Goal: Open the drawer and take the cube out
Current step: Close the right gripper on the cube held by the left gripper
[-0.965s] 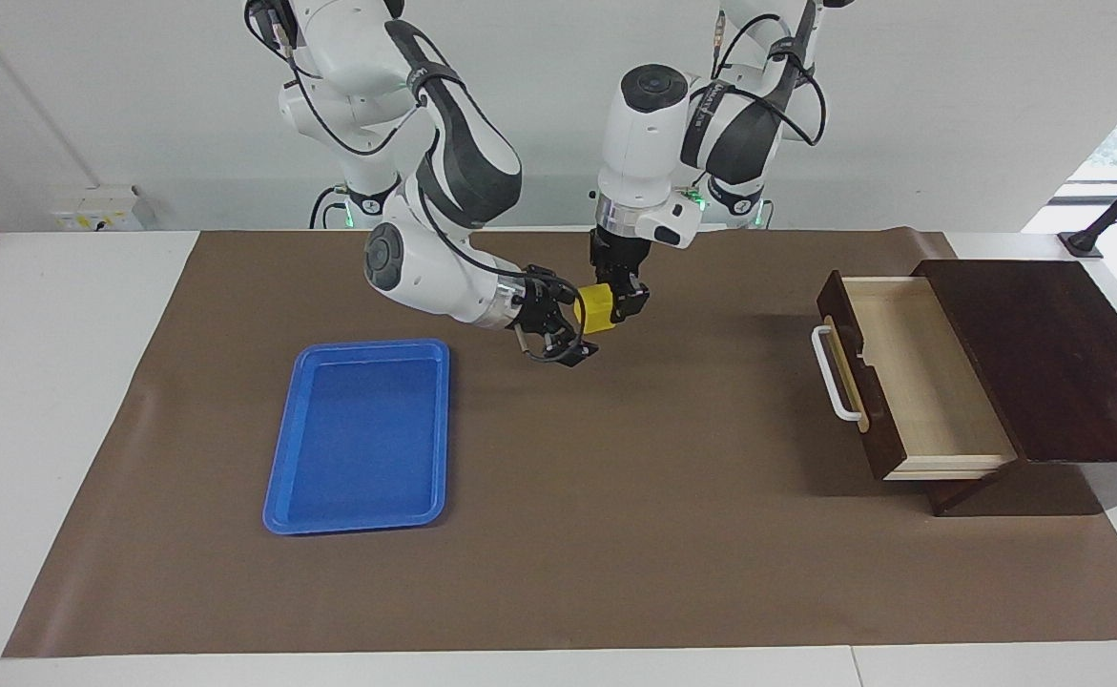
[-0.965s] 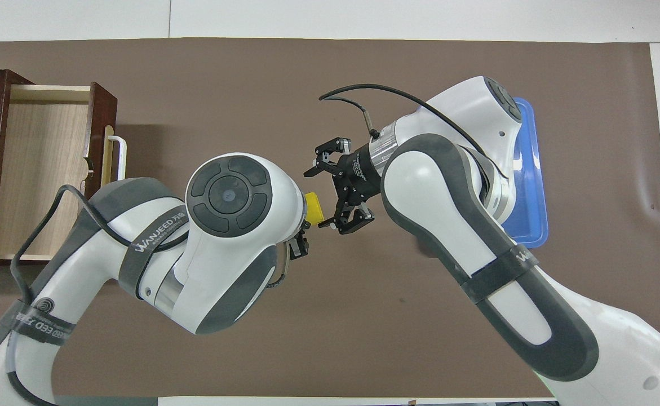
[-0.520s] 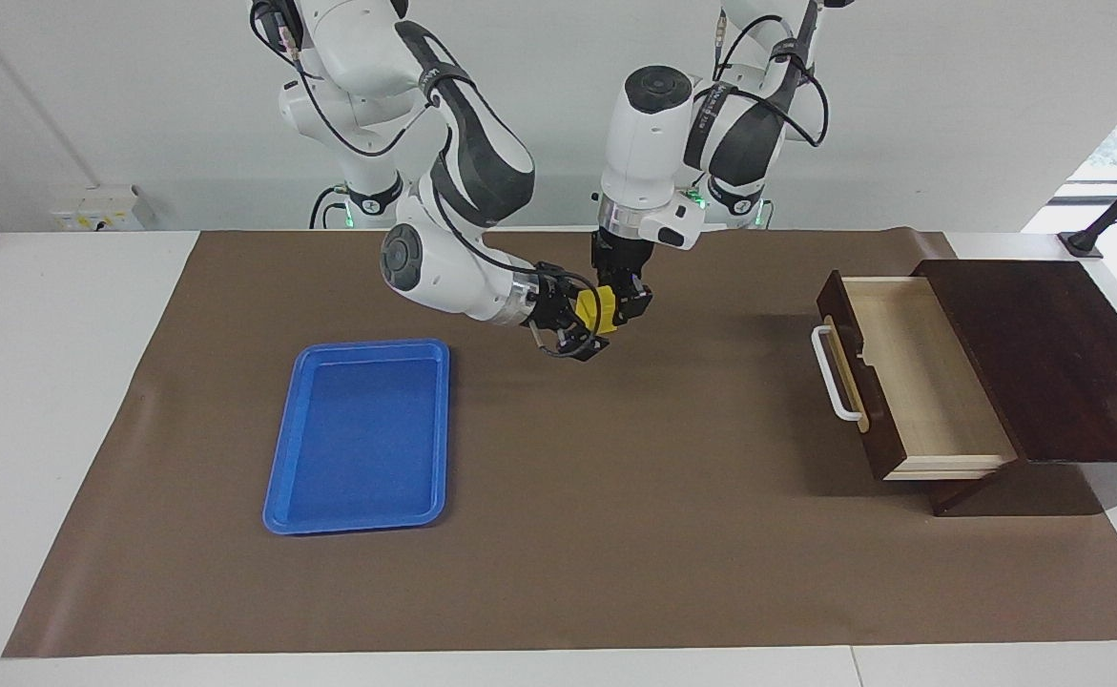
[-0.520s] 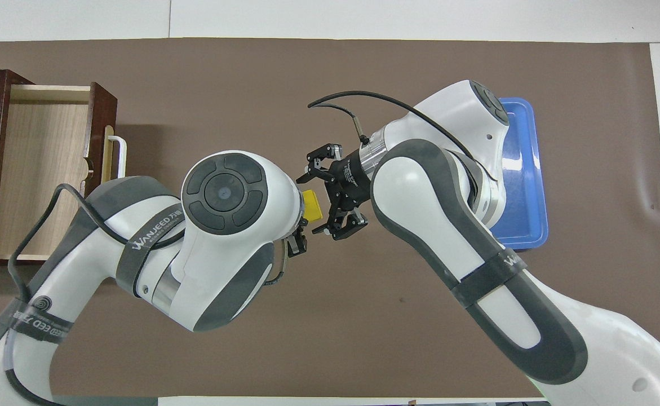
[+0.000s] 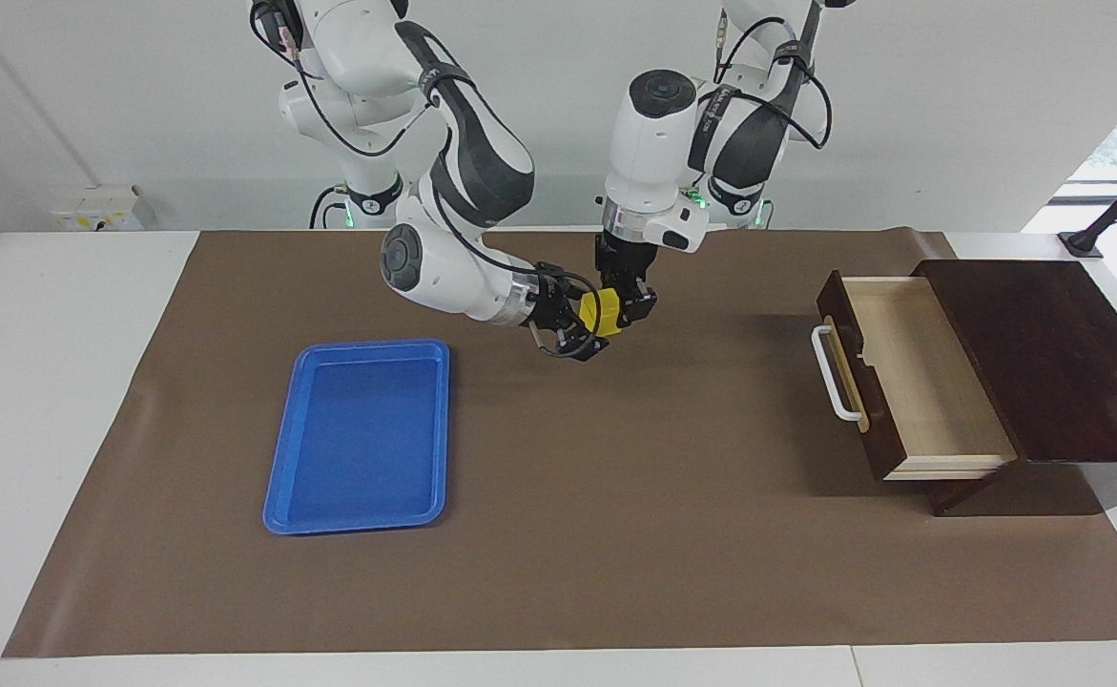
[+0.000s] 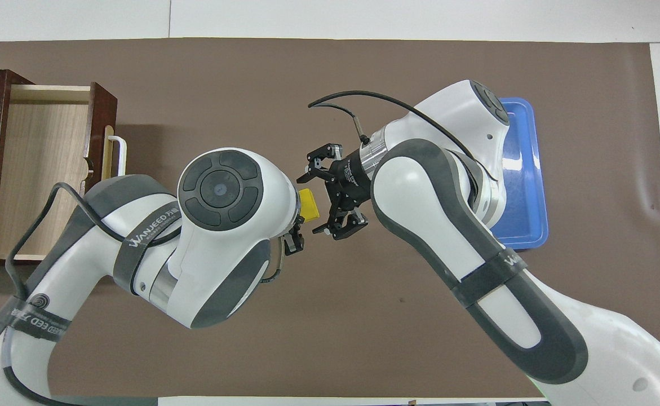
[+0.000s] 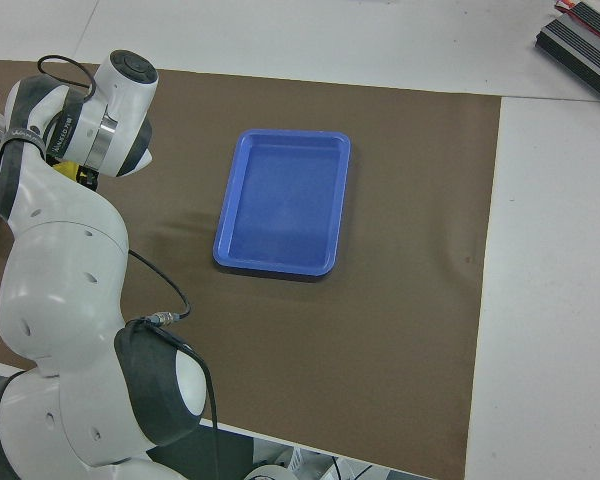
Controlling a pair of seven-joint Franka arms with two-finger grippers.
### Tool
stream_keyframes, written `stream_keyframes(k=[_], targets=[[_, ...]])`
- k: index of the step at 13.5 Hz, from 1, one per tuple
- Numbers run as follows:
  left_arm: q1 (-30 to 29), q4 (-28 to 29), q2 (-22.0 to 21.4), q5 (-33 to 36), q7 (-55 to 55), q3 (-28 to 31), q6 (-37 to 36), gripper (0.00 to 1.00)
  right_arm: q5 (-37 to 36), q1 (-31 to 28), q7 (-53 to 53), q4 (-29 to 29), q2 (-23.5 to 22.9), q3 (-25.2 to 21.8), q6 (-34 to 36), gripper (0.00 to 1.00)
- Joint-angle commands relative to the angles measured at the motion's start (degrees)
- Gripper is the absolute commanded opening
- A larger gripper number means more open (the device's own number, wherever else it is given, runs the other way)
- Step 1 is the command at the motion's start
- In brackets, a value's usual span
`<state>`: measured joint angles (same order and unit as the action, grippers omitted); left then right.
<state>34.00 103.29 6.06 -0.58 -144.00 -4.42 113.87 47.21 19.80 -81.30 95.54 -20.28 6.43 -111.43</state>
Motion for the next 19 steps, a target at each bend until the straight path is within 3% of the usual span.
stream_keyframes(k=[1,2,3,4,5,13,14,15,16,19], targets=[[-0.1,0.9,-0.6,-0.5,-0.3,0.1,0.1,0.00,-0.3,-0.2,1.0,0.0,0.0,0.1,-0.1,0.96],[-0.1,0.9,-0.6,-0.5,-0.3,0.1,0.4,0.00,-0.3,-0.2,1.0,0.0,0.0,0.1,-0.1,0.83],[-0.1,0.9,-0.6,-0.5,-0.3,0.1,0.5,0.00,-0.3,-0.2,1.1,0.3,0.1,0.1,-0.1,0.52],[-0.1,0.9,-0.6,-0.5,-0.3,0.1,0.3,0.00,-0.2,-0.2,1.5,0.6,0.2,0.2,-0.2,0.12],[-0.1,1.0,-0.6,-0.5,-0.3,0.1,0.5,0.00,-0.2,-0.2,1.8,0.6,0.2,0.2,-0.2,0.00],[-0.1,1.0,-0.7,-0.1,0.4,0.1,0.0,0.00,0.0,-0.4,6.2,0.6,0.9,0.2,0.5,0.00],[-0.1,1.1,-0.7,0.0,0.5,0.1,0.1,0.14,0.3,-0.4,6.2,0.5,0.9,0.2,0.5,0.00],[-0.2,1.0,-0.7,0.1,0.6,0.2,0.1,0.42,0.4,-0.5,6.2,0.5,0.9,0.2,0.5,0.00],[-0.2,0.7,-0.6,0.3,0.7,0.3,-0.2,0.99,0.5,-0.5,6.2,0.5,0.9,0.2,0.5,0.00],[-3.6,0.7,-1.3,2.9,2.0,0.5,-2.5,1.00,0.7,-0.8,6.2,0.4,0.9,0.2,0.6,0.00]])
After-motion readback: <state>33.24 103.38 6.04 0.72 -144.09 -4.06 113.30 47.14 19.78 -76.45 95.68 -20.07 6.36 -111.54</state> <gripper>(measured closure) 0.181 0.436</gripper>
